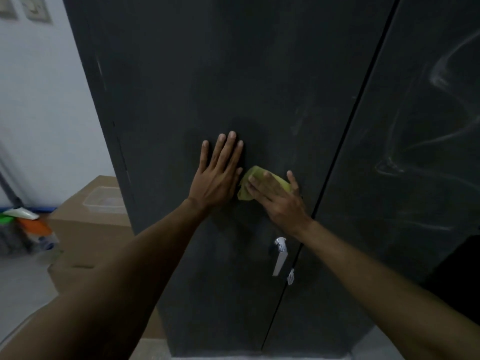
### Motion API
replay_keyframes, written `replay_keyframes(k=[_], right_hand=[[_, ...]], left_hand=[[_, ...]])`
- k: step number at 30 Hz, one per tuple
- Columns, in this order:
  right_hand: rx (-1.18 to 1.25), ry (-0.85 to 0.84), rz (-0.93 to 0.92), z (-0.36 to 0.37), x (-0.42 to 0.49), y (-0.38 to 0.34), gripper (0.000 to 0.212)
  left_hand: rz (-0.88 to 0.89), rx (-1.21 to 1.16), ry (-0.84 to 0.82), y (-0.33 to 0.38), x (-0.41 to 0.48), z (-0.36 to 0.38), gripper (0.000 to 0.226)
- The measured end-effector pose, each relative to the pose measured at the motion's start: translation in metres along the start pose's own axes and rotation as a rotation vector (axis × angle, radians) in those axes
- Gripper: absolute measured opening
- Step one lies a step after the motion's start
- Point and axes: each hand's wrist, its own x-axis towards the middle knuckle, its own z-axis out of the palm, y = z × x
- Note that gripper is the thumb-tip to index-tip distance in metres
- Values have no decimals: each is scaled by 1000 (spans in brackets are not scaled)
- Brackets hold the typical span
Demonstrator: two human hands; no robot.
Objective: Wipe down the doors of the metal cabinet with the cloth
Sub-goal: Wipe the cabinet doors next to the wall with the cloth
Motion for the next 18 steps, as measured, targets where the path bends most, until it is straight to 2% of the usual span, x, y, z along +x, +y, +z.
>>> replay_keyframes(k=[3, 6, 12, 18], right_hand=[[44, -35, -76, 0, -15, 0, 54], [38, -83, -210, -1, -31, 5, 61], [31, -95, -85, -1, -36, 14, 68], [-14, -108, -277, -5, -63, 31, 58]], left_hand=[[-27, -11, -25, 8, 0, 0, 54], [-18, -18, -57, 16, -2, -2, 54], [-1, -7, -106, 32, 2, -4, 54], [23, -17, -121, 42, 2, -3, 55]])
